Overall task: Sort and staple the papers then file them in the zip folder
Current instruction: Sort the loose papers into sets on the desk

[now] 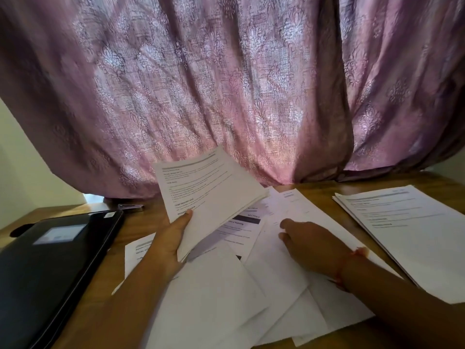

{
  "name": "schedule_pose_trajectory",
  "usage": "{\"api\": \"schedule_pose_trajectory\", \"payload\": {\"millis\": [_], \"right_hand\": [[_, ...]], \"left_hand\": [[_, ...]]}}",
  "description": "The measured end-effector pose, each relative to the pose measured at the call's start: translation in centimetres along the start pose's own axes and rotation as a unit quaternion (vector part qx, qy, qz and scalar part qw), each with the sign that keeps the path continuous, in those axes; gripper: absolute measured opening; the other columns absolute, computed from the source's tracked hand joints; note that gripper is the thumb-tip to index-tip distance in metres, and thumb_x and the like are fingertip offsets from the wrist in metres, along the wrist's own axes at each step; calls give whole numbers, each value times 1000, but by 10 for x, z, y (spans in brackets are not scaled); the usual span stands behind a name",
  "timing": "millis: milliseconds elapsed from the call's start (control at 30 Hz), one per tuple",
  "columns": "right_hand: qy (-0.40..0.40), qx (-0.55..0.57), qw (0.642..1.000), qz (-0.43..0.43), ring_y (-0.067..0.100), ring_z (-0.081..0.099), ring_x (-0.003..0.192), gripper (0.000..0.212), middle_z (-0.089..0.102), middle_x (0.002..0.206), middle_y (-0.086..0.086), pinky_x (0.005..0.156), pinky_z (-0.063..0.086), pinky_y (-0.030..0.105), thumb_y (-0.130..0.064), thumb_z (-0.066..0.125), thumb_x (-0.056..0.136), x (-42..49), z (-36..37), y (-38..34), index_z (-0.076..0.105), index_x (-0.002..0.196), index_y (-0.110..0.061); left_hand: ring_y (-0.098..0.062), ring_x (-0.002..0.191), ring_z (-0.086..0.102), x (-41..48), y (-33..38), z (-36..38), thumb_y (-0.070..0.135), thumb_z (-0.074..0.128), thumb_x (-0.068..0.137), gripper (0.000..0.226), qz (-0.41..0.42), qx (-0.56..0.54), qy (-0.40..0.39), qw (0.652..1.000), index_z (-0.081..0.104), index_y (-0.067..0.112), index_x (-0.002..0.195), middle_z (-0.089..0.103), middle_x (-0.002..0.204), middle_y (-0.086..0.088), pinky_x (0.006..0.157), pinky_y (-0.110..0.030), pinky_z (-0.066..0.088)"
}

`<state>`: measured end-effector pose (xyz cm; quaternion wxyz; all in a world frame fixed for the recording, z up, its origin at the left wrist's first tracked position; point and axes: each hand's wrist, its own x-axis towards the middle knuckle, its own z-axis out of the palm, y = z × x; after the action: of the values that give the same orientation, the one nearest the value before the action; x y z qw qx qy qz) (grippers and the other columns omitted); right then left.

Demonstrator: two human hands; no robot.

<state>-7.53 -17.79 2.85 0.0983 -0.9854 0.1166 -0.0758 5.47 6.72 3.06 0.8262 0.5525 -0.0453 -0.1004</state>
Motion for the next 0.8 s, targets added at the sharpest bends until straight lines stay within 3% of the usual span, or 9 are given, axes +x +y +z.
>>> {"api": "schedule_pose_trajectory", "payload": {"millis": [67, 167, 367, 500, 667, 800], "right_hand": [[-21, 12, 1000, -2, 20, 56, 122, 42, 57, 138, 2, 108, 42, 30, -39, 35, 105, 1, 1, -4, 41, 142, -21], [-20, 25, 999, 10, 23, 48, 133, 48, 48, 148, 3, 112, 37, 34, -44, 33, 104, 0, -3, -4, 35, 147, -24], [-59, -49, 997, 21, 30, 31, 144, 53, 34, 156, 11, 116, 27, 39, -48, 26, 104, -7, -6, -7, 31, 149, -21], [-59, 4, 998, 19, 29, 35, 143, 57, 34, 157, 10, 115, 31, 40, -54, 26, 102, -5, -5, -11, 29, 151, -25], [-63, -52, 995, 47, 31, 31, 144, 62, 33, 157, 11, 115, 28, 42, -58, 24, 101, -8, -11, -7, 30, 150, -21], [-77, -26, 996, 22, 28, 40, 139, 61, 37, 155, 8, 113, 33, 41, -57, 24, 101, -11, -11, -14, 32, 149, -21]], "left_hand": [[-15, 78, 76, 3, 0, -3, 20, 63, 98, 14, -16, -15, 6, 1000, 70, 25, 109, 79, 98, 2, 56, -27, 59], [-18, 85, 76, 8, -1, -8, 24, 65, 96, 20, -31, -24, 16, 999, 69, 24, 115, 78, 106, -1, 55, -28, 59], [-22, 97, 70, 13, -4, -14, 26, 66, 96, 32, -43, -34, 20, 998, 65, 24, 128, 75, 117, -5, 51, -25, 58], [-23, 98, 69, 16, -5, -18, 27, 69, 94, 39, -45, -43, 17, 998, 63, 22, 132, 73, 121, -8, 50, -26, 59], [-23, 97, 72, 16, -5, -19, 24, 68, 94, 36, -43, -62, -3, 997, 63, 19, 130, 74, 119, -9, 57, -29, 62], [-19, 89, 74, 15, -5, -17, 23, 66, 96, 35, -40, -63, -9, 997, 63, 19, 130, 75, 116, -8, 68, -29, 60]]}}
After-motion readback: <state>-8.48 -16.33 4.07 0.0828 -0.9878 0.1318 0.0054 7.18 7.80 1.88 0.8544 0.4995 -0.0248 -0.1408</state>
